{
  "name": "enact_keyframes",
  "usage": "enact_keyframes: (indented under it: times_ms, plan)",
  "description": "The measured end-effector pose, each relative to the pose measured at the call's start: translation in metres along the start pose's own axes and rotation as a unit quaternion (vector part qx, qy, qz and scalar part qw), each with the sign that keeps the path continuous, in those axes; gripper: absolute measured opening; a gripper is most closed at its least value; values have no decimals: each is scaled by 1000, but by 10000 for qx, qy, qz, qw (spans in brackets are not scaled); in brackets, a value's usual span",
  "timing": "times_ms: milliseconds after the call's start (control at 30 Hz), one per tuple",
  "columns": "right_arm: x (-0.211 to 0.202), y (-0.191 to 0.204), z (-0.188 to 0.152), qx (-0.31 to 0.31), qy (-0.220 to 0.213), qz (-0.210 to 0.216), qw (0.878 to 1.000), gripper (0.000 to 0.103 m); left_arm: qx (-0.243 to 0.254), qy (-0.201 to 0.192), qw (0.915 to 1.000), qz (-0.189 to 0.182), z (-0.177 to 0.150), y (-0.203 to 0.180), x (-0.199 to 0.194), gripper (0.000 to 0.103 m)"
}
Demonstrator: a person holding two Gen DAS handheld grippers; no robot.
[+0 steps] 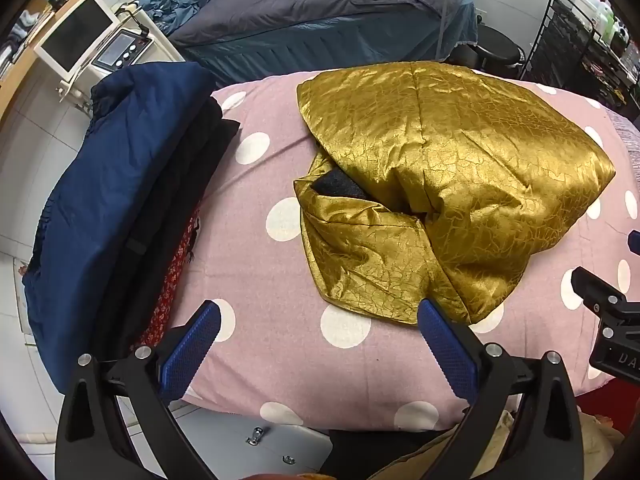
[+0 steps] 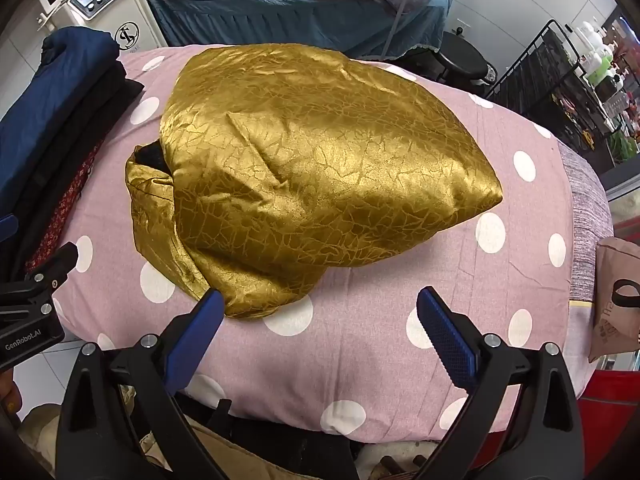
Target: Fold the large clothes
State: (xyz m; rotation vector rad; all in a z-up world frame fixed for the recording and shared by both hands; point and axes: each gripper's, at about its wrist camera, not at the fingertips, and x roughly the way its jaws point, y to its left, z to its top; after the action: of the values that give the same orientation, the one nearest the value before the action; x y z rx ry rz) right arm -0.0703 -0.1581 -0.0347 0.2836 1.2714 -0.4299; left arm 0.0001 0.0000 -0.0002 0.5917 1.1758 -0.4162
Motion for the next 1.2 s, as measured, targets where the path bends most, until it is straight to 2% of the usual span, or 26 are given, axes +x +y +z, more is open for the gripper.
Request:
enact_keyframes:
  times_ms: [633, 800, 1200]
  plan:
    - [1, 0, 0, -24, 10, -23, 10000, 95, 15, 93, 9999, 95, -3, 1, 5, 97]
    - [1, 0, -1, -25, 8, -24, 10000, 95, 58, 250, 9997, -22, -5, 0, 10, 97]
    - [1, 1, -1, -22, 3, -29, 10000, 95, 120, 262, 9996, -69, -5, -3, 8, 97]
